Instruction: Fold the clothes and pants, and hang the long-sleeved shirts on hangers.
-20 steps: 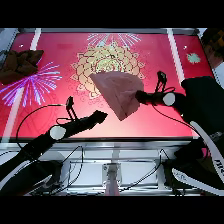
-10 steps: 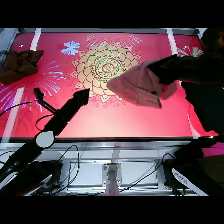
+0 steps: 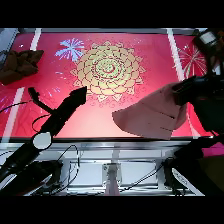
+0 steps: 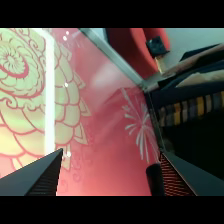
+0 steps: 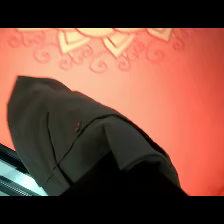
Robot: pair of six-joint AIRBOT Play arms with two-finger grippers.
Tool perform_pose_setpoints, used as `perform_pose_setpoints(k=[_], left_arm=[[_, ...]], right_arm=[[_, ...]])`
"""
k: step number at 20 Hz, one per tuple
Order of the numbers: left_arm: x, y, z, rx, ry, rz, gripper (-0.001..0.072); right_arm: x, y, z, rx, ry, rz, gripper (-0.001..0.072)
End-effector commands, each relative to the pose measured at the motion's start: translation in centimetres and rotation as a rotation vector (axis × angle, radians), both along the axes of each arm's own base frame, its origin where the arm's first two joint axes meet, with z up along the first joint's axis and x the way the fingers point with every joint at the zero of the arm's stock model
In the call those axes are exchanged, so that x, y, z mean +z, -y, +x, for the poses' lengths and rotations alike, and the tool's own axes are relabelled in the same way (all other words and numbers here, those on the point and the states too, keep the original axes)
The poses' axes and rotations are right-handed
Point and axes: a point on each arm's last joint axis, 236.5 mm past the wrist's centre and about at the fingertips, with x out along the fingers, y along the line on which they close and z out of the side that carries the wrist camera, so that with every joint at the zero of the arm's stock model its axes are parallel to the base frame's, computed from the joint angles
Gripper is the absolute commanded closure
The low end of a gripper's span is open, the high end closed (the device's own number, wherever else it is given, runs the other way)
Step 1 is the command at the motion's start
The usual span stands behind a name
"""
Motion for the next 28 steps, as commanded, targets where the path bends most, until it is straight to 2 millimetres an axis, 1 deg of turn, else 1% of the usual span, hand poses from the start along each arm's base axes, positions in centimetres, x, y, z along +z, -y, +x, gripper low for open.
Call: perform_pose_setpoints(k=[1, 2, 3, 4, 5, 6, 7, 8, 9, 11, 12, 13, 15, 16, 17, 18, 19, 20, 21, 22, 25, 28], left_arm=[[-0.7, 0.6, -0.3, -0.028, -0.023, 0.014, 0.0041], [-0.7, 0.6, -0.3, -0.028, -0.023, 0.014, 0.0041], [-0.7, 0.6, -0.3, -0.028, -0.023, 0.014, 0.0041], [-0.7, 0.6, -0.3, -0.028, -0.023, 0.014, 0.0042], [-0.8, 0.6, -0.3, -0.031, -0.025, 0.015, 0.0042], [-1.0, 0.9, -0.5, -0.043, -0.033, 0.018, 0.0041], [-1.5, 1.4, -0.8, -0.068, -0.051, 0.03, 0.0041], [-2.4, 2.0, -1.3, -0.104, -0.072, 0.057, 0.0042], [-3.7, 2.9, -1.9, -0.149, -0.114, 0.083, 0.0041], [-6.3, 4.2, -3.0, -0.219, -0.198, 0.119, 0.0041], [-7.1, 4.4, -3.2, -0.234, -0.223, 0.129, 0.0041], [-7.5, 4.5, -3.2, -0.236, -0.233, 0.134, 0.004], [-7.7, 4.5, -3.1, -0.233, -0.236, 0.137, 0.0041], [-7.7, 4.5, -3.1, -0.233, -0.235, 0.137, 0.0041], [-7.7, 4.5, -3.1, -0.233, -0.235, 0.137, 0.0041], [-7.7, 4.5, -3.1, -0.233, -0.235, 0.137, 0.004], [-7.7, 4.5, -3.1, -0.233, -0.235, 0.137, 0.004], [-7.7, 4.5, -3.1, -0.233, -0.235, 0.137, 0.0041], [-7.7, 4.5, -3.1, -0.233, -0.235, 0.137, 0.004], [-7.7, 4.5, -3.1, -0.233, -0.235, 0.137, 0.0041], [-7.7, 4.5, -3.1, -0.233, -0.235, 0.137, 0.0041], [-7.7, 4.5, -3.1, -0.233, -0.235, 0.136, 0.0041]], right_arm=[[-7.8, 5.9, 0.6, -0.158, -0.106, -0.112, 0.0695], [-9.6, 7.6, 1.5, -0.239, -0.092, -0.092, 0.0695], [-10.9, 9.3, 2.5, -0.309, -0.064, -0.072, 0.0695], [-11.7, 11.1, 3.4, -0.383, -0.03, -0.048, 0.069], [-12.0, 12.7, 4.0, -0.449, -0.002, -0.029, 0.0653], [-12.0, 14.3, 4.4, -0.516, 0.02, -0.011, 0.0499], [-11.9, 15.8, 4.4, -0.573, 0.035, 0.002, 0.0272], [-11.9, 16.9, 4.1, -0.615, 0.034, 0.008, 0.0225], [-12.1, 17.8, 3.5, -0.647, 0.018, 0.013, 0.0225], [-12.7, 18.7, 2.3, -0.692, -0.024, 0.033, 0.0225], [-12.9, 18.7, 2.0, -0.696, -0.041, 0.054, 0.0225], [-13.3, 18.1, 1.6, -0.683, -0.068, 0.083, 0.0226], [-14.7, 16.2, 0.4, -0.632, -0.15, 0.131, 0.0231], [-16.0, 15.1, -0.6, -0.604, -0.209, 0.151, 0.0237], [-17.7, 13.8, -2.0, -0.573, -0.281, 0.171, 0.0258], [-19.3, 12.4, -3.4, -0.541, -0.352, 0.204, 0.0263], [-20.9, 10.4, -4.8, -0.491, -0.421, 0.253, 0.0263], [-22.1, 8.8, -6.1, -0.459, -0.476, 0.296, 0.0263], [-23.2, 7.6, -7.4, -0.442, -0.526, 0.325, 0.0258], [-24.1, 7.2, -8.3, -0.444, -0.558, 0.334, 0.0193], [-25.7, 6.9, -8.7, -0.494, -0.572, 0.356, 0.0192], [-27.1, 6.8, -8.5, -0.532, -0.611, 0.383, 0.0192]])
